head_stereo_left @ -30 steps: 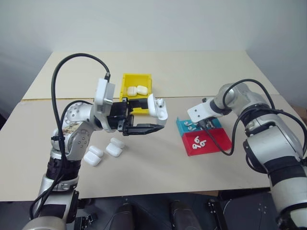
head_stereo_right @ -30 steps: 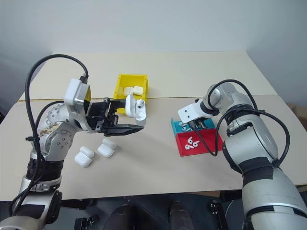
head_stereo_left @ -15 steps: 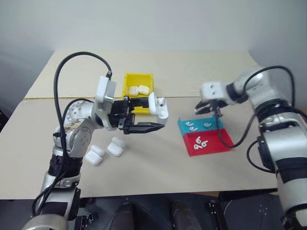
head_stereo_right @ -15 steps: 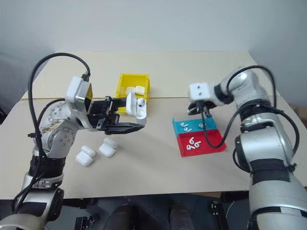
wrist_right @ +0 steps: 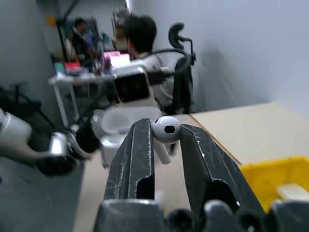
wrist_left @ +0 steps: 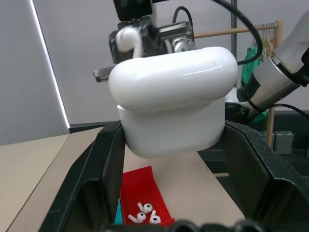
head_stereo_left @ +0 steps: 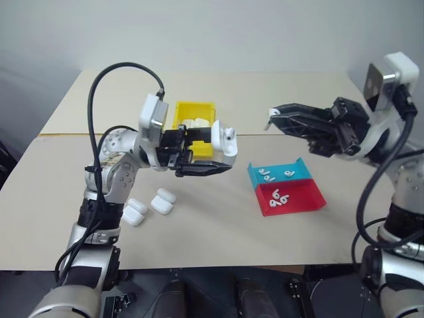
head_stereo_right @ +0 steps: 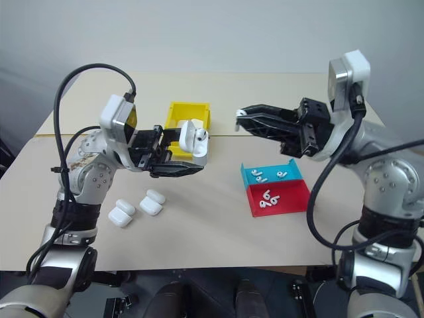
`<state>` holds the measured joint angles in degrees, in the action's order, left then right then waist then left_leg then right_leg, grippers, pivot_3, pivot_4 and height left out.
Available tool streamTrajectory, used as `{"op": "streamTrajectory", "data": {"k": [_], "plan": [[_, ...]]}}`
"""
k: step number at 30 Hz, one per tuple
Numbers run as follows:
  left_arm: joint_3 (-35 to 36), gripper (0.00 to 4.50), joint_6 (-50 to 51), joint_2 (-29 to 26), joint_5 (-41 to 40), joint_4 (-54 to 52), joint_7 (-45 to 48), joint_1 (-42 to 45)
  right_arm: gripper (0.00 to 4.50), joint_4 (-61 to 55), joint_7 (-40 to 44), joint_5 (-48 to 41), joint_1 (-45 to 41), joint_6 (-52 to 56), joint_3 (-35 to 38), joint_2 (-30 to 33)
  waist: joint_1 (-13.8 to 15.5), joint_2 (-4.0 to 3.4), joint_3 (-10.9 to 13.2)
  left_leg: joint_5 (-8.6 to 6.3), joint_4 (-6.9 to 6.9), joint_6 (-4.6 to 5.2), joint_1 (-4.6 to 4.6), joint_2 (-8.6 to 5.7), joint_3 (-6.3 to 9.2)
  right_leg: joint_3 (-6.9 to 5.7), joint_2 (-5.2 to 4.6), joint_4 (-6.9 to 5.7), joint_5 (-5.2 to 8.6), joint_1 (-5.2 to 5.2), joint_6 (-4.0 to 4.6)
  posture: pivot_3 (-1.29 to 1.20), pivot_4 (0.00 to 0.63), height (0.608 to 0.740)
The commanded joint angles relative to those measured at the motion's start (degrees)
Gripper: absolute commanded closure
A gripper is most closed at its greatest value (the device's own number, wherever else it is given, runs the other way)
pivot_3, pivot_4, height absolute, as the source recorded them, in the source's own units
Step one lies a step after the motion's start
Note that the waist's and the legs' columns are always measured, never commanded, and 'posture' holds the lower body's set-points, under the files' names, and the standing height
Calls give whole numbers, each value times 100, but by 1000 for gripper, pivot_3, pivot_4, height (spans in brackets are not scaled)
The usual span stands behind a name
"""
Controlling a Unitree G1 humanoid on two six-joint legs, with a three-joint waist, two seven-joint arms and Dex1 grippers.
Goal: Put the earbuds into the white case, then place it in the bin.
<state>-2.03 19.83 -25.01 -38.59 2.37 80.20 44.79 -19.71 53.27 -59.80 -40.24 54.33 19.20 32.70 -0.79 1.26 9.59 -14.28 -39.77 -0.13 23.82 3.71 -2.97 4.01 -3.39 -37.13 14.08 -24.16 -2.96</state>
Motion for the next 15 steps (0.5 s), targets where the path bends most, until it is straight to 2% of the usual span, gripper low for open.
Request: {"op": "streamTrajectory", "data": {"k": [1, 8, 15], "plan": [[-16, 1736, -87, 82, 10, -5, 72, 192, 3889, -676, -967, -906, 75, 174, 145, -145, 1, 0, 0, 0, 0, 0, 0, 0, 0, 0, 0, 0, 0, 0, 0, 0, 150, 740], [-23, 1736, -65, 127, 30, -24, 116, 208, 3889, -885, -1641, -1574, 273, 152, -261, -107, -3, 0, 0, 0, 0, 1, 6, 0, 2, -1, -1, 5, 0, -2, 0, 0, 150, 740], [3, 1736, -77, 114, 44, 4, 140, 219, 3889, -792, -1690, -1501, 183, 177, -728, 263, -3, 0, 0, 0, 0, 2, 6, 0, 4, -1, 0, 7, 0, -2, 0, 0, 150, 740]]}}
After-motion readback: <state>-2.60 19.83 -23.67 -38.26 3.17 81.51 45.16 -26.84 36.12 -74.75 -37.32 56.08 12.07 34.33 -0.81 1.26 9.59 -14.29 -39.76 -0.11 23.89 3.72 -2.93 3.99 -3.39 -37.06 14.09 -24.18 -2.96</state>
